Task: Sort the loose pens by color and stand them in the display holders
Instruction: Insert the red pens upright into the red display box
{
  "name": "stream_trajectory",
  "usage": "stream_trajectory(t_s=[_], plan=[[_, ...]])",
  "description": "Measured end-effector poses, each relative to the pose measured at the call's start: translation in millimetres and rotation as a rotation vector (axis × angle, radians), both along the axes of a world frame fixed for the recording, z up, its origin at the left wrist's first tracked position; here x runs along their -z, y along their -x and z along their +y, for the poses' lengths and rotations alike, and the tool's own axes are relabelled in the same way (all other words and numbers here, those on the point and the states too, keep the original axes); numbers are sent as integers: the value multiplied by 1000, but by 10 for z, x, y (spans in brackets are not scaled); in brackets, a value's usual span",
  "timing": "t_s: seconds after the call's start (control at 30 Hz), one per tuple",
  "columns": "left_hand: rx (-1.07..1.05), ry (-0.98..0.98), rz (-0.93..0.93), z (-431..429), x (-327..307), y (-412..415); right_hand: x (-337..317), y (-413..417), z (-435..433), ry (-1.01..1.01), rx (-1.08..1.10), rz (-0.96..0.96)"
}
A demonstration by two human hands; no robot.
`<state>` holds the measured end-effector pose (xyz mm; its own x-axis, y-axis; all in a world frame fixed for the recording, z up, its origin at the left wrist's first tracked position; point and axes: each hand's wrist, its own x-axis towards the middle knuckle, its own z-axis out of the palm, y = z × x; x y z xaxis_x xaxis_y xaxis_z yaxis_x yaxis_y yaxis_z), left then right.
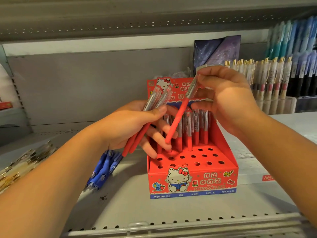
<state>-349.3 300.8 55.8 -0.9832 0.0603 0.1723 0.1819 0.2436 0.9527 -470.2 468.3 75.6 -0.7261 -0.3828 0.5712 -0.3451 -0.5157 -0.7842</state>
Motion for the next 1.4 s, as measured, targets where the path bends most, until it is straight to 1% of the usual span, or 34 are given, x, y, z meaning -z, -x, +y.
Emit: stream_trajectory(t_s=[0.1,0.17,0.23,0.33,0.4,0.5,0.57,0.63,0.73,0.8,0.87,0.97,1.03,1.13,1.4], plan=[[-13,6,40,-6,10,14,-1,68,18,33,70,-36],[-39,26,68,-22,20,21,-3,107,13,-5,148,13],[-9,36,52,-35,10,7,13,151,-16,-74,241,78],[128,-88,-13,-63,-24,-21,70,212,-44,-195,414,249],[161,-169,-18,-69,-34,-23,98,222,-34,-225,464,328],[91,-173,58,-36,-22,-11,124,266,-31,-219,490,390],[36,-140,133,2,-21,-4,127,292,-33,-261,525,452],[24,-137,188,24,-20,13,126,296,-30,-303,561,490],[10,-196,240,36,-18,26,127,260,-19,-288,521,492],[-9,-185,264,38,-12,35,135,224,-18,-292,484,503],[-26,-172,260,37,-9,40,151,207,-30,-330,477,538],[-32,-178,236,32,-8,42,167,200,-39,-473,508,588],[-32,-171,224,38,-9,38,164,200,-25,-532,531,594],[-19,-173,215,49,-2,37,146,203,11,-544,586,599],[37,-222,187,56,20,46,87,145,57,-568,634,576]])
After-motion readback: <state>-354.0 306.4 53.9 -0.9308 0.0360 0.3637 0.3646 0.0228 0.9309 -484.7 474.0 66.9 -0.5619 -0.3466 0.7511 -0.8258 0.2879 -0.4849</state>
